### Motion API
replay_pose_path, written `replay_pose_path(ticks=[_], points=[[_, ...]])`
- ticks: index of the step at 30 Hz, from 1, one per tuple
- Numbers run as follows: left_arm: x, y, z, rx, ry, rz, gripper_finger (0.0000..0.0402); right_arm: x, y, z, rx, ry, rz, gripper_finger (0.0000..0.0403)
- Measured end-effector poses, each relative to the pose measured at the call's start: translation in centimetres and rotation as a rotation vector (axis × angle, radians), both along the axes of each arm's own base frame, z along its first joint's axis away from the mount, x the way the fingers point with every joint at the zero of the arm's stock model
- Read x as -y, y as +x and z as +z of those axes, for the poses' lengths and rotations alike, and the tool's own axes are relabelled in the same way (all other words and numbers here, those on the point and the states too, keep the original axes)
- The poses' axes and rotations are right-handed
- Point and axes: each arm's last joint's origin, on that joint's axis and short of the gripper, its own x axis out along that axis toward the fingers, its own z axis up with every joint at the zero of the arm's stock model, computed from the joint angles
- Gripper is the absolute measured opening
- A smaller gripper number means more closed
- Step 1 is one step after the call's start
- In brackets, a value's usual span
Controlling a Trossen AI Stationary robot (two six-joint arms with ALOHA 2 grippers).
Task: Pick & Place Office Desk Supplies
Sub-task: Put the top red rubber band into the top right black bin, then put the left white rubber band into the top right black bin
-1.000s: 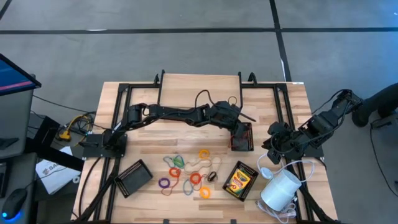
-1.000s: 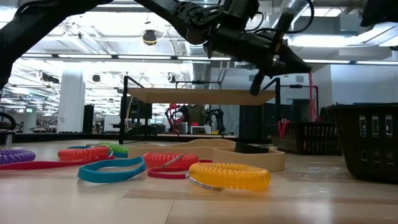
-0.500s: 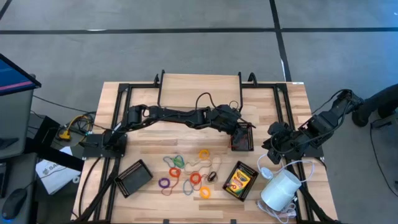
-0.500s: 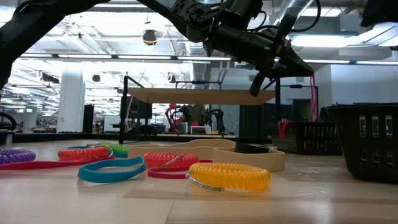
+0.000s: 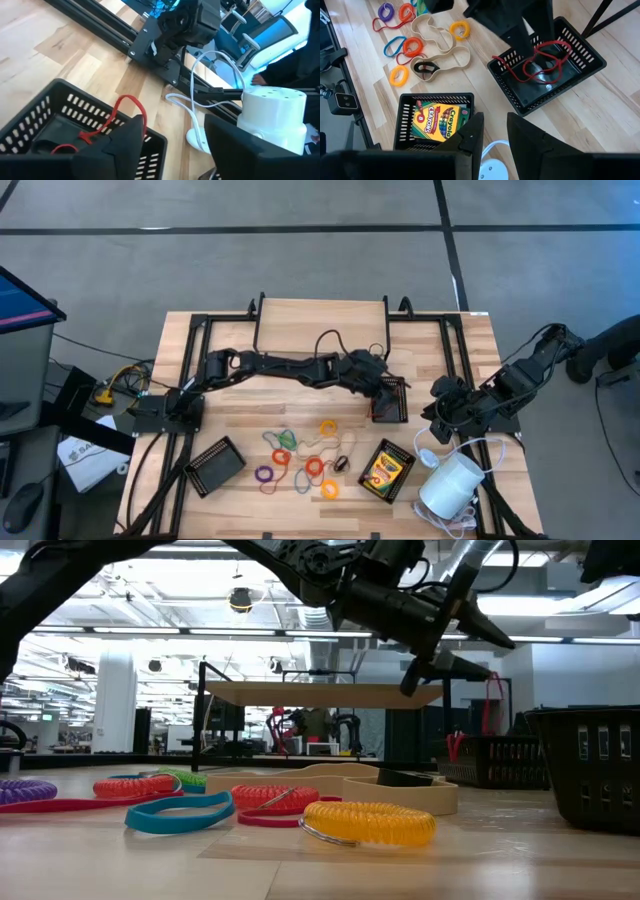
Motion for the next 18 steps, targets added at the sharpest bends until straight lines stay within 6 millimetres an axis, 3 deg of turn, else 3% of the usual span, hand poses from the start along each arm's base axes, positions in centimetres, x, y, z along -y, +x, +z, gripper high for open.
replay_pose_path(ticks=[6, 13, 18], points=[[0.9, 0.0, -0.2, -0.026, -0.055, -0.01, 0.0221, 0.0, 0.0, 0.0, 0.0, 0.001, -0.001, 0.0084], [1.1, -0.7, -1.1, -0.159, -0.13, -0.053, 0.02, 0.0, 0.0, 0.0, 0.0, -0.001, 0.001, 0.0084], [1.6, -1.0, 0.2, -0.141, -0.113, -0.078, 0.0181, 0.0, 0.0, 0.0, 0.0, -0.001, 0.0, 0.0084]])
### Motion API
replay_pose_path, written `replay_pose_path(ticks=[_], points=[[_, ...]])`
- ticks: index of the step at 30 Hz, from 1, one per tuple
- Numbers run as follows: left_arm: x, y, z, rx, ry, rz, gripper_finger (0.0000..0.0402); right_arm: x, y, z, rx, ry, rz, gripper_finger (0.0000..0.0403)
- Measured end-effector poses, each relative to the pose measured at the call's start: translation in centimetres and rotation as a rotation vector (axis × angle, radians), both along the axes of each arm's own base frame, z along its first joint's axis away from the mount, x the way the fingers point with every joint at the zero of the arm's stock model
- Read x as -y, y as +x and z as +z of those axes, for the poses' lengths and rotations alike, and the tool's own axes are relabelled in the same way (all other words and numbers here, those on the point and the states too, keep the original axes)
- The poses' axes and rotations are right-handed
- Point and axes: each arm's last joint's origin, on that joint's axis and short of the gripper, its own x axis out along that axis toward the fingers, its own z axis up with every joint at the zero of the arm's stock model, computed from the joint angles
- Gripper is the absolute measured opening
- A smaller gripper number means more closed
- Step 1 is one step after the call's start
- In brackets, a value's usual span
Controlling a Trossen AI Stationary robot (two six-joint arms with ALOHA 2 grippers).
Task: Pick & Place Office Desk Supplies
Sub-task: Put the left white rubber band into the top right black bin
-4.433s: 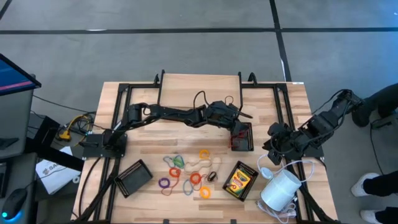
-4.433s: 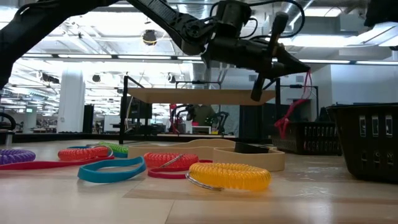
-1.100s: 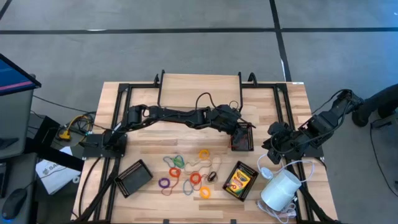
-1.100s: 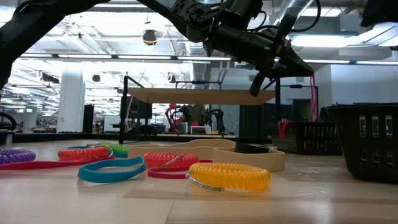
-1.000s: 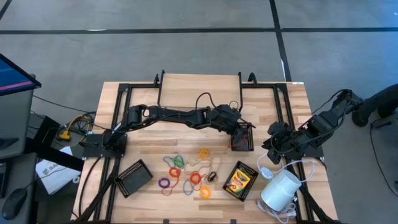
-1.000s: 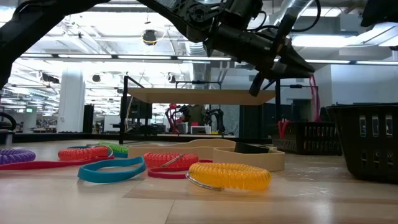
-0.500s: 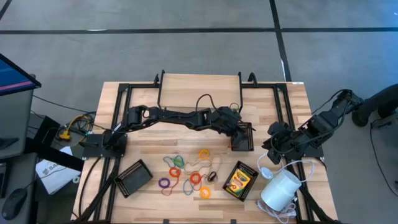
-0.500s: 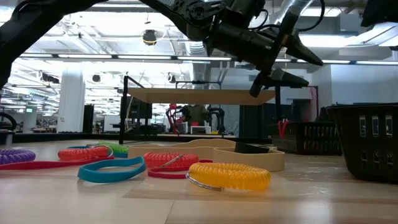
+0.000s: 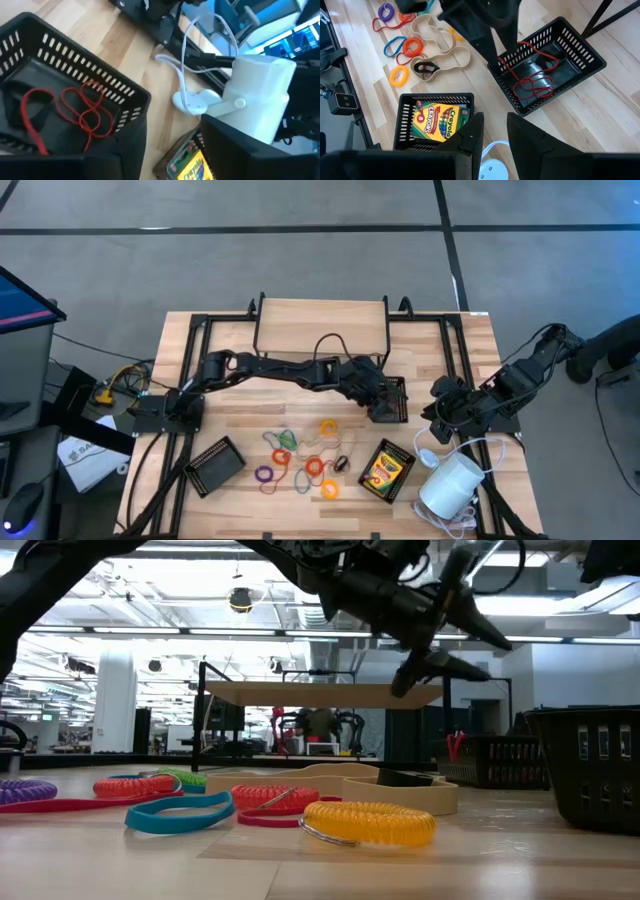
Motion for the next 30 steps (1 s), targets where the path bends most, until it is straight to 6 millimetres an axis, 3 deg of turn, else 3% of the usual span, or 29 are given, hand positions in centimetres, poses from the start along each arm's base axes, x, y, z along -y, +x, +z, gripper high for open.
replay_pose_path(ticks=[6, 17, 30], points=[[1.1, -0.4, 1.8, 0.057, 0.096, -0.065, 0.0174, 0.0, 0.0, 0.0, -0.001, -0.001, 0.0, 0.0084], [1.9, -1.7, 5.0, 0.1, 0.252, -0.06, 0.0211, 0.0, 0.1, 0.0, 0.003, -0.001, -0.001, 0.0084], [3.7, -1.9, 5.1, 0.092, 0.255, -0.097, 0.0211, 0.0, 0.1, 0.0, 0.004, 0.004, -0.007, 0.0084]])
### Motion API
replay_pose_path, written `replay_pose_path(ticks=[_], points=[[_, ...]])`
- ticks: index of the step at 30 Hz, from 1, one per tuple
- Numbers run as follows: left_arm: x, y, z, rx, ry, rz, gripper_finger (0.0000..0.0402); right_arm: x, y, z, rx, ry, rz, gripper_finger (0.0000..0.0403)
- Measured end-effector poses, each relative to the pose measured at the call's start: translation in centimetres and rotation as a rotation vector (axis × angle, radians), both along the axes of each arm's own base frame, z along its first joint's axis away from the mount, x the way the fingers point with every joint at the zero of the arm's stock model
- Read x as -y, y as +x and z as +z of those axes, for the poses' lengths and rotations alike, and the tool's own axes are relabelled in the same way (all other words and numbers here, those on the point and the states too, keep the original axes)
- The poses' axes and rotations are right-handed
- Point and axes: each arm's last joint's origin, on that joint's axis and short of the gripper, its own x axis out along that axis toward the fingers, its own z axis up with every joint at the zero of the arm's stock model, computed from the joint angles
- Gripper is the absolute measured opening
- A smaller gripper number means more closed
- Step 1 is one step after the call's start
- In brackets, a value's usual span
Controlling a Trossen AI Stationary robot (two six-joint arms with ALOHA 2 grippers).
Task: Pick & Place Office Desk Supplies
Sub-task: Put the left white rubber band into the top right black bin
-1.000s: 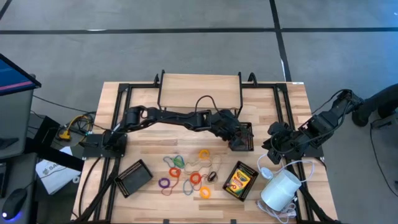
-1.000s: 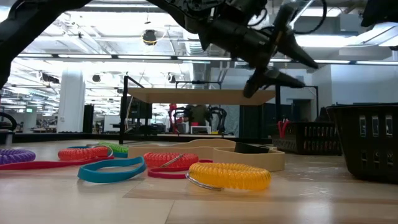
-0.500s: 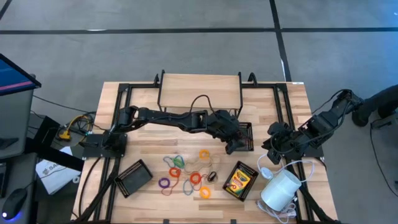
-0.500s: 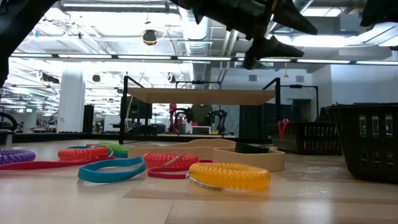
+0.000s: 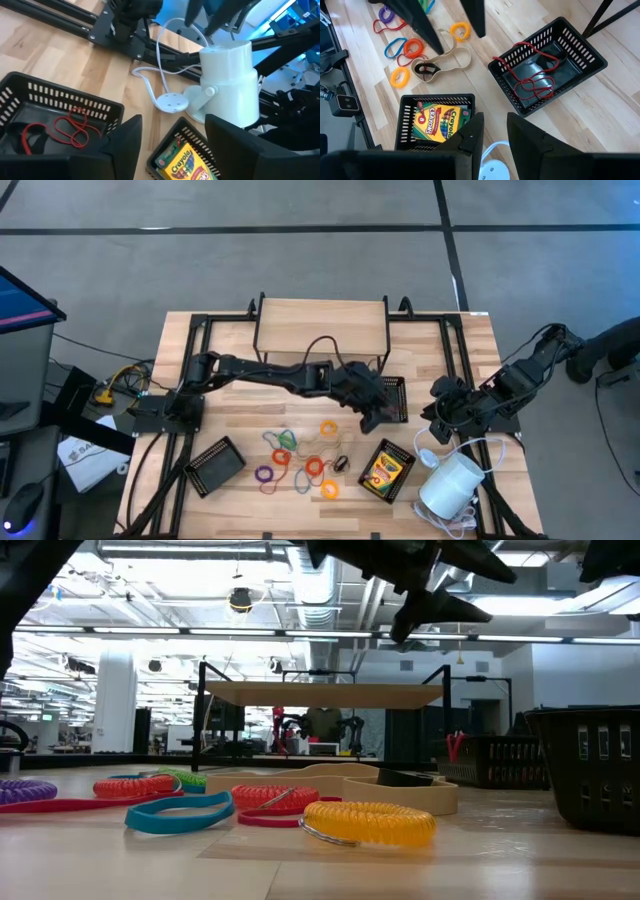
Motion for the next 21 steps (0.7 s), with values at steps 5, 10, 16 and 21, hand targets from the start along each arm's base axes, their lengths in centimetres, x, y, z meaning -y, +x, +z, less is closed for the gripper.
replay_pose_path(ticks=[5, 10, 16, 21], points=[[0.6, 0.0, 0.0, -0.001, -0.005, -0.01, 0.0207, 0.0, 0.0, 0.0, 0.001, 0.003, -0.001, 0.0084], [1.0, -0.1, 0.0, -0.014, -0.044, -0.012, 0.0203, 0.0, 0.0, 0.0, 0.001, 0.005, -0.001, 0.0084], [2.7, -5.3, 2.9, -0.344, -0.14, -0.077, 0.0185, -1.0, 0.3, 0.2, -0.045, 0.171, 0.162, 0.0084], [2.6, -11.7, 7.6, -0.508, 0.001, -0.028, 0.0156, -1.7, 0.5, 0.2, -0.138, 0.282, 0.434, 0.0084]])
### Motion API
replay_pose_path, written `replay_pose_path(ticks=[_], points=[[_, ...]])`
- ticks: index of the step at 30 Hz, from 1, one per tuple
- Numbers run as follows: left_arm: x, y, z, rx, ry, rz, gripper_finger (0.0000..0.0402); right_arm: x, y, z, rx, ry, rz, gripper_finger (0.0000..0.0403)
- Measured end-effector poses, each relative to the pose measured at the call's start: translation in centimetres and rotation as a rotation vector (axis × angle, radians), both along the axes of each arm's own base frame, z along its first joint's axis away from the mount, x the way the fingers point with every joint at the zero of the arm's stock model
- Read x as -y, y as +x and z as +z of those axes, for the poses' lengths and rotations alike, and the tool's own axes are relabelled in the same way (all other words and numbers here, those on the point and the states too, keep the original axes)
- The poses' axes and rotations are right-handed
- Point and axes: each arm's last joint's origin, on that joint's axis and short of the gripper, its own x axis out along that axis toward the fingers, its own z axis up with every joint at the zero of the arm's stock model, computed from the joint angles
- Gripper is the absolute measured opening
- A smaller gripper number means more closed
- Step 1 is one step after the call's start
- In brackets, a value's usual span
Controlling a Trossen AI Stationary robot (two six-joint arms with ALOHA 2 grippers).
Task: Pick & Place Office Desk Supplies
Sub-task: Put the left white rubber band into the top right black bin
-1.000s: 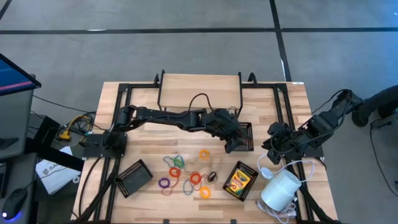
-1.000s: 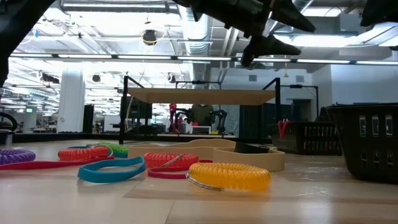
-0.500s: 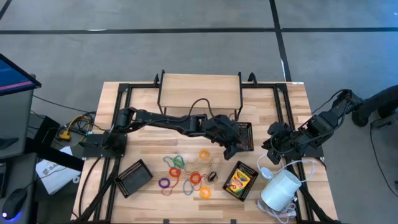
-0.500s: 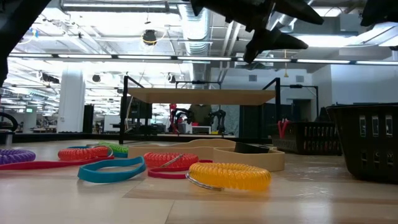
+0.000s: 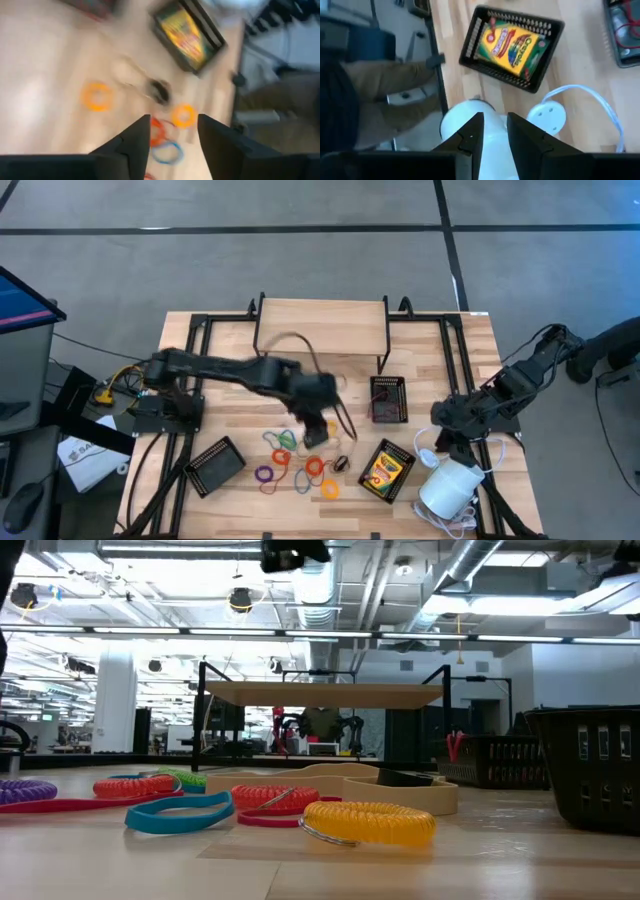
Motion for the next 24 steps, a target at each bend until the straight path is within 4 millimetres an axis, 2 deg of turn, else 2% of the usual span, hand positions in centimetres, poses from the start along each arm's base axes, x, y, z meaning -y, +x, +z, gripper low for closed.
replay_pose_path(ticks=[2, 5, 8, 11, 14, 19, 24], points=[[-0.8, -1.1, 1.5, 0.031, 0.039, 0.06, 0.0147, 0.2, 0.3, -0.2, -0.011, -0.028, 0.008, 0.0084], [-1.5, -1.2, 1.7, 0.034, 0.05, 0.119, 0.0139, 0.7, 1.3, -0.8, -0.034, -0.072, -0.015, 0.0084], [-1.6, 0.1, -0.1, -0.017, 0.044, 0.136, 0.0133, 1.6, 2.6, -2.0, -0.148, -0.143, -0.074, 0.0084], [-1.0, 1.6, -3.1, -0.11, 0.04, 0.115, 0.0126, 2.9, 3.1, -3.3, -0.323, -0.263, -0.121, 0.0084], [-0.3, 2.4, -5.7, -0.22, 0.044, 0.067, 0.012, 3.5, 3.3, -4.2, -0.444, -0.368, -0.1, 0.0084], [0.6, 3.3, -8.2, -0.283, 0.085, 0.018, 0.0116, 3.9, 4.6, -5.2, -0.432, -0.46, -0.088, 0.0084], [0.7, 4.3, -9.3, -0.252, 0.101, 0.025, 0.0116, 5.0, 6.0, -7.3, -0.35, -0.411, -0.116, 0.0084]])
